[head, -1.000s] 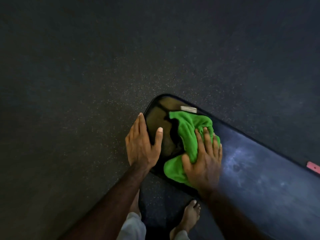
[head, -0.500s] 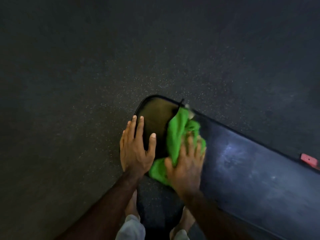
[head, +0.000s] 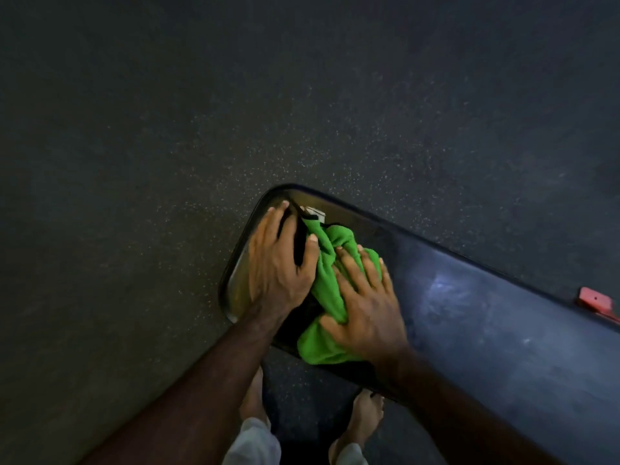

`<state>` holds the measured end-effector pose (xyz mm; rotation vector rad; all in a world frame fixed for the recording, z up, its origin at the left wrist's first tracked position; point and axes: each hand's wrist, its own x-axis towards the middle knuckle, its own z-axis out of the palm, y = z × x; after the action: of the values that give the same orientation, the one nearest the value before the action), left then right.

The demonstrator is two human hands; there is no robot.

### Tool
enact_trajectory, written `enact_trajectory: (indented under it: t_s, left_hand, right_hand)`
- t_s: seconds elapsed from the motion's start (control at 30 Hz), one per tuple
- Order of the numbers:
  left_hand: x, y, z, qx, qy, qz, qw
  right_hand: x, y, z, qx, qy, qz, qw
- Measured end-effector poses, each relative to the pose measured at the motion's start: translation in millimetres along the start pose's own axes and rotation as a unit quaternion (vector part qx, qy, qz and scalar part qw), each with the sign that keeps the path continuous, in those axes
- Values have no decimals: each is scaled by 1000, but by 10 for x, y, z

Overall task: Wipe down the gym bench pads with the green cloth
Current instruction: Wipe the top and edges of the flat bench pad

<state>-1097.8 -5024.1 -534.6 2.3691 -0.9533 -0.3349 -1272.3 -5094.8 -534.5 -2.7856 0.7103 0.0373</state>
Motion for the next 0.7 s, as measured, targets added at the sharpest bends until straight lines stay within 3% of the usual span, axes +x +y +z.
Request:
enact_trajectory:
  t_s: [0.07, 0.2, 0.27, 0.37, 0.4, 0.47, 0.53, 0.57, 0.63, 0.7]
  left_hand:
    - [-12, -8, 12, 5, 5, 2, 1000]
    - [-37, 31, 19, 21, 2, -5, 1000]
    - [-23, 43, 31, 30, -4, -16, 999]
    - [-41, 64, 23, 42, -9, -24, 999]
    - [-28, 73, 19, 48, -9, -24, 999]
    - [-26, 87, 19, 56, -17, -24, 998]
    - [-22, 86, 25, 64, -20, -21, 998]
    - [-15, 102, 30, 68, -18, -19, 997]
    - [-19, 101, 41, 74, -14, -19, 997]
    - [-42, 89, 53, 87, -16, -28, 996]
  right_hand:
    - [161, 268, -83, -2, 24, 40, 999]
    - [609, -59, -157, 65, 78, 315, 943]
    - [733, -207, -142, 59, 70, 286, 954]
    - [740, 160, -251, 28, 6, 93, 995]
    - [812, 362, -323, 21, -18, 76, 997]
    - [963, 596, -413, 40, -23, 181, 982]
    - [1062, 480, -432, 67, 10, 328, 942]
    - [1056, 354, -404, 65, 27, 355, 932]
    - [893, 97, -310, 57, 52, 287, 955]
    - [630, 51, -255, 56, 15, 134, 989]
